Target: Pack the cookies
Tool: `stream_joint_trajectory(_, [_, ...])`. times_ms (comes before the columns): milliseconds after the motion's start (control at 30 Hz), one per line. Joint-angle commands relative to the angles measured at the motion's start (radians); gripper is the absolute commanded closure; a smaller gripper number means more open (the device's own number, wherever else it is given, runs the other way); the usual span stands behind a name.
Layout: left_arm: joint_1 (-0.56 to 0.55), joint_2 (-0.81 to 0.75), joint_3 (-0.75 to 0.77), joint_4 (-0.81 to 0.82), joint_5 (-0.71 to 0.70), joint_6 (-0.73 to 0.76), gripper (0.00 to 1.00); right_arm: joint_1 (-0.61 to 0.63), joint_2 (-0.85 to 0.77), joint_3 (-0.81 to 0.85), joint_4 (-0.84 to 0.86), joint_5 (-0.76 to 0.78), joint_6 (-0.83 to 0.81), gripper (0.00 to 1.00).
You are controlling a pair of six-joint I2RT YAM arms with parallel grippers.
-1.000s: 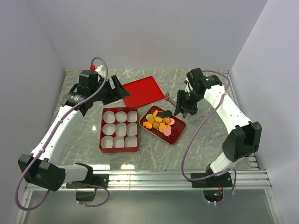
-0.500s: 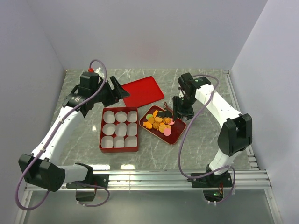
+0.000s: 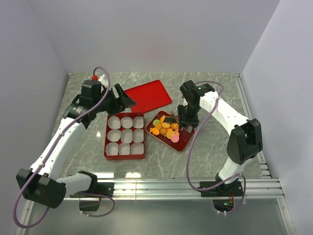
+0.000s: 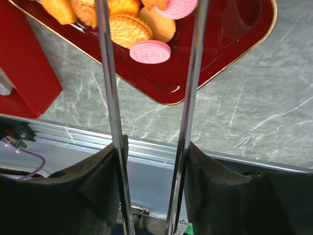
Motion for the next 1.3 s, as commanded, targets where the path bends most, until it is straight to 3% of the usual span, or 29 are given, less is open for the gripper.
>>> stream_joint_trajectory(0, [-0.004, -0.046, -0.028, 0.036, 0.041, 0.034, 0.18, 0.014, -0.004, -0.021, 0.029, 0.027, 0.051, 0.50])
stream_joint_trajectory(367, [-0.003, -0.103, -0.112, 0.064, 0.089, 0.048, 0.19, 0.058, 0.022, 0.011, 0.034, 0.076, 0.111, 0.71])
stream_joint_trajectory(667, [-0.003, -0.086, -0.104, 0.065, 0.072, 0.080, 0.19, 0.072, 0.012, 0.025, -0.005, 0.113, 0.113, 0.80])
stream_joint_trajectory(1033, [-0.003, -0.089, -0.095, 0.079, 0.041, 0.080, 0.19, 0.075, 0.110, 0.435, -0.195, 0.135, 0.094, 0.83])
stream_joint_trajectory(1267, [-0.003, -0.125, -0.104, 0.079, 0.035, 0.077, 0.19, 0.147, 0.134, 0.594, -0.112, -0.019, 0.124, 0.84])
